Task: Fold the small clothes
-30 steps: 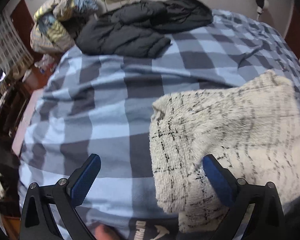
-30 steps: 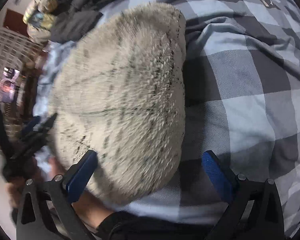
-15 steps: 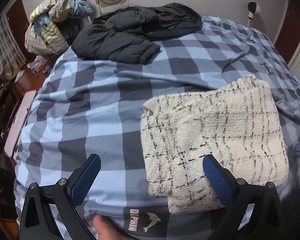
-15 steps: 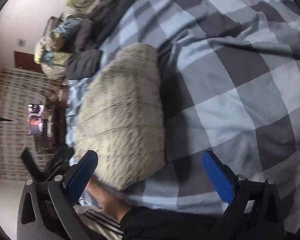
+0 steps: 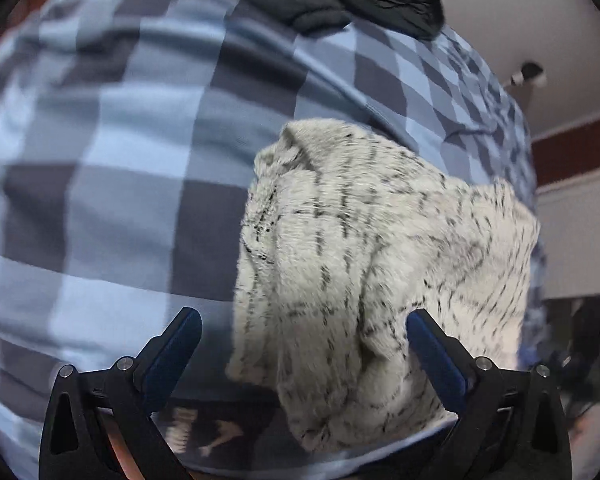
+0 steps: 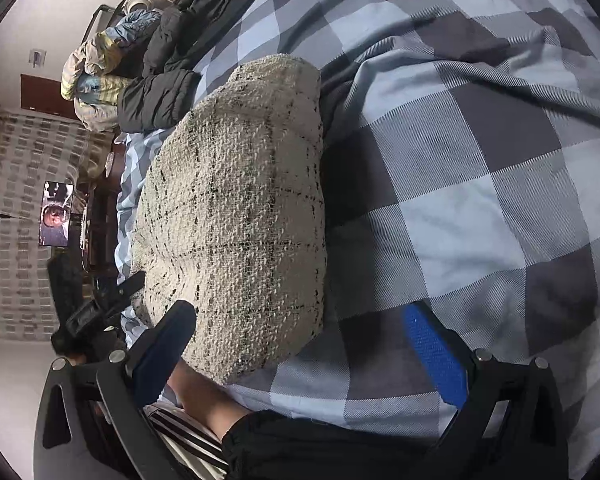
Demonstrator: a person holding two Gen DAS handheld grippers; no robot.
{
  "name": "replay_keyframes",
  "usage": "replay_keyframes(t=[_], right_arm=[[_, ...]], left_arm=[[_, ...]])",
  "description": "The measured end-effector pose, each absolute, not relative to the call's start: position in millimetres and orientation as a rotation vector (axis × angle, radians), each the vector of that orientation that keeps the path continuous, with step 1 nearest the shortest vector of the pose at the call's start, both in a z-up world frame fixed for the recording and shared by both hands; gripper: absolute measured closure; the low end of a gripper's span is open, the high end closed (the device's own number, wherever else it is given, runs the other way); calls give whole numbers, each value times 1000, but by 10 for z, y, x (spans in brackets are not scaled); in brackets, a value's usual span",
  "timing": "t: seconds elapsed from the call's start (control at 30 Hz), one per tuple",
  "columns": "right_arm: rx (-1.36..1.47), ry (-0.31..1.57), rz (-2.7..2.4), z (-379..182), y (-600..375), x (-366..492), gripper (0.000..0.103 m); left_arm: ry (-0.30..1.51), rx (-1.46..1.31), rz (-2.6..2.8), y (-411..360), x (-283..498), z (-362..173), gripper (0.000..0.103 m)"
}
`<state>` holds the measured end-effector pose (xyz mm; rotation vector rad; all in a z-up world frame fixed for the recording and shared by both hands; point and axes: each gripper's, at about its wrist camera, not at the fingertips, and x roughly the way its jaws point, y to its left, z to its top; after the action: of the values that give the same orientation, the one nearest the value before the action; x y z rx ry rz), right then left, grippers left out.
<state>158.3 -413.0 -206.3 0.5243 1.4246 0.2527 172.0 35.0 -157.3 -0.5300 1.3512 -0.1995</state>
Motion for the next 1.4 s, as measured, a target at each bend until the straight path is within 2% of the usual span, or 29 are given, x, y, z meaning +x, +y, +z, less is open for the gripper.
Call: replay_keyframes(t=[0.4, 0.43, 0.47, 0.57, 0.9, 1.13, 1.3, 1.4], right_arm=[[512, 1389, 260, -2022, -4082, 1614, 1], [522, 1384, 277, -2025, -4068, 1627, 1], [540, 1379, 297, -2040, -4053, 1653, 1], [558, 1382, 306, -2103, -4009, 1725, 1], [665, 1622, 412, -2783, -3692, 2028, 1], [736, 1658, 460, -2967, -3613, 2125, 1], [629, 1547, 444, -2601, -3575, 1968, 26], [601, 1447, 465, -2253, -3620, 1834, 29]], left_arm=[[1400, -800, -326, 341, 1819, -2079, 0], [1396, -795, -326, 326, 1813, -2065, 9], [1383, -797, -341, 305, 1810, -2029, 26], [1360, -758, -340, 244, 1809, -1902, 39], [1361, -716, -323, 199, 1851, -1786, 47], [1336, -717, -310, 185, 1866, -1765, 53], [1246, -585, -319, 14, 1788, -1452, 58], [1167, -469, -326, -217, 1714, -1177, 58]])
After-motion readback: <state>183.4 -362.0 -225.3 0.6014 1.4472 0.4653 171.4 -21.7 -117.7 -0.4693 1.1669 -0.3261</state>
